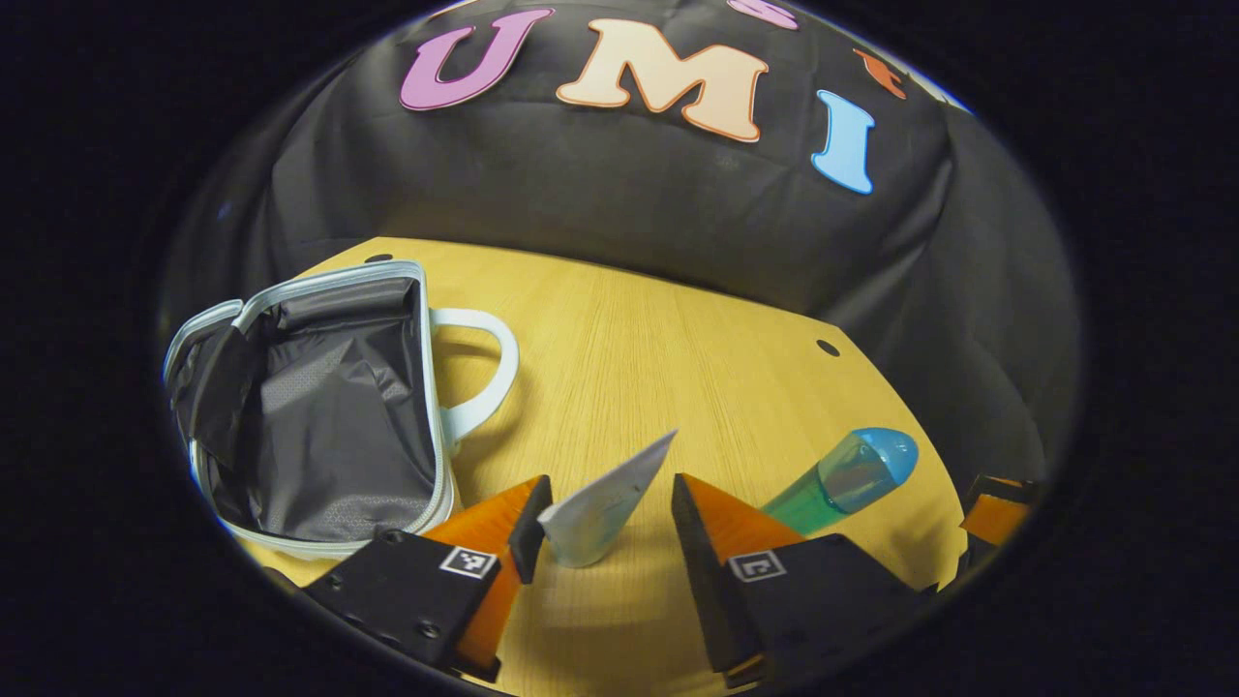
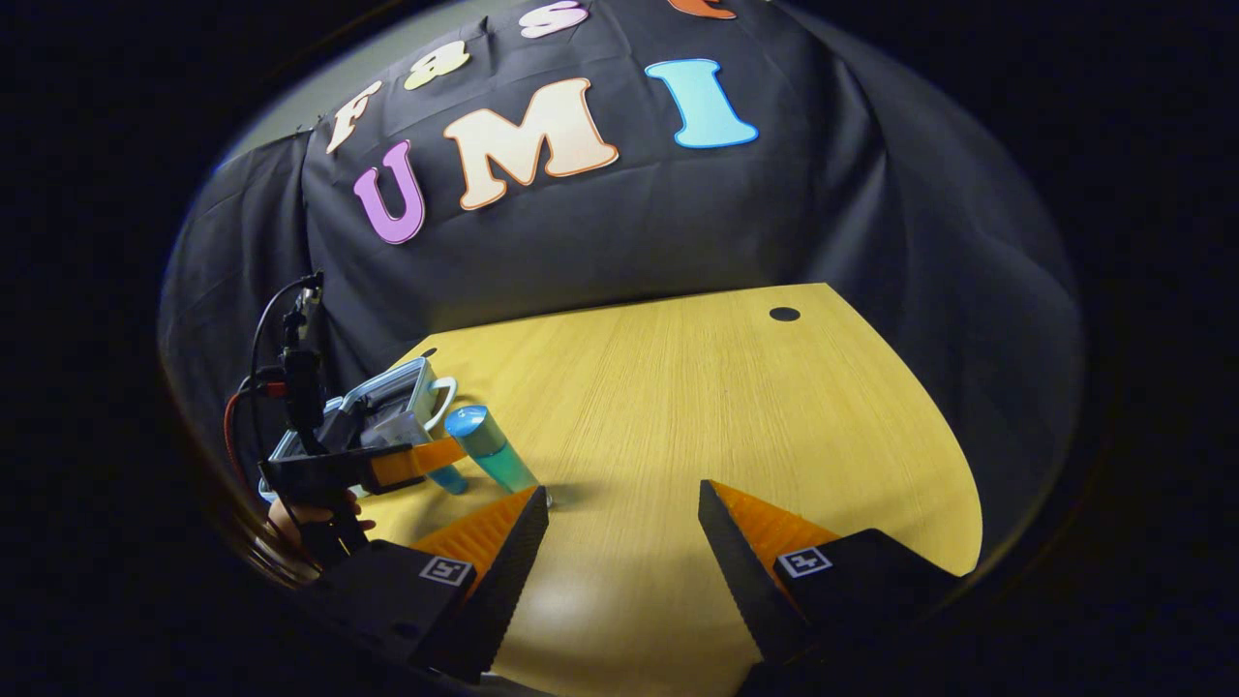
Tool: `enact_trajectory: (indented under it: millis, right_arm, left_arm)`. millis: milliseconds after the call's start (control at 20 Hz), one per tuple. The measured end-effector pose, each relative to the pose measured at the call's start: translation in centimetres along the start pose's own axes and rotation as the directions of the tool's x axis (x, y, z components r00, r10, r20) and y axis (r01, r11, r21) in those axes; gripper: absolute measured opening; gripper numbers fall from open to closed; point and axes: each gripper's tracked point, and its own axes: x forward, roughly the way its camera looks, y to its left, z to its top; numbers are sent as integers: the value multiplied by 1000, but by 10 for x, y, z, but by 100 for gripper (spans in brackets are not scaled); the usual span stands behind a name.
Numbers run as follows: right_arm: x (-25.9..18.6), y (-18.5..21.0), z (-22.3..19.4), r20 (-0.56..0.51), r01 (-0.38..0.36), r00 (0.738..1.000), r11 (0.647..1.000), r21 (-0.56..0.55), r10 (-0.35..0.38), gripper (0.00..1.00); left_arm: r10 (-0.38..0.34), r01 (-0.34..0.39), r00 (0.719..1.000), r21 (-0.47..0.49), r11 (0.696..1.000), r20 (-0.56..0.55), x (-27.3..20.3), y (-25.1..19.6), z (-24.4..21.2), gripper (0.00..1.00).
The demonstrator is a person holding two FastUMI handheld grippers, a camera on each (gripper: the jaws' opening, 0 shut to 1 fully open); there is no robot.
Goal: First open the suitcase, pack the skin care products into it, and then close the suitcase.
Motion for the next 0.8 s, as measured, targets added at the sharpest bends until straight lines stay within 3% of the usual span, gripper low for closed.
enact_trajectory:
  millis: [50, 100, 150, 200, 250, 300, 450, 500, 550, 800]
  right_arm:
    - [5, 3, -1, -4, -8, 1000, 1000, -3, 8, 94]
    - [10, 6, -3, -13, -14, 1000, 1000, -11, 14, 98]
    - [14, 12, -6, -25, -28, 999, 999, -19, 27, 98]
    - [19, 19, -9, -35, -48, 998, 998, -29, 47, 94]
    - [22, 29, -14, -46, -68, 997, 997, -42, 66, 98]
    - [26, 37, -17, -55, -87, 995, 995, -58, 84, 98]
    - [43, 56, -28, -75, -132, 989, 986, -101, 125, 98]
    - [48, 62, -32, -86, -149, 987, 982, -118, 139, 94]
    - [52, 69, -38, -96, -165, 984, 977, -136, 152, 98]
    - [81, 96, -48, -119, -237, 969, 954, -186, 217, 98]
  left_arm:
    - [-4, 4, 1000, 1, 1000, -11, 3, 0, -1, 68]
    - [-4, 5, 1000, 3, 1000, -20, 4, 0, -3, 51]
    - [-9, 10, 999, 6, 1000, -31, 2, -1, -5, 42]
    - [-5, 6, 1000, 24, 1000, -29, 7, -1, -4, 43]
    - [-1, 2, 1000, 29, 1000, -27, 7, 1, -3, 40]
    - [-6, 7, 1000, 30, 1000, -31, 7, -1, -3, 31]
    - [-11, 12, 999, 30, 999, -51, 4, -1, -5, 29]
    - [-21, 23, 998, 22, 1000, -53, -1, -4, -3, 28]
    - [-35, 36, 998, 13, 999, -43, -8, -7, 3, 28]
    - [-43, 44, 999, 16, 999, -20, -50, -7, 30, 31]
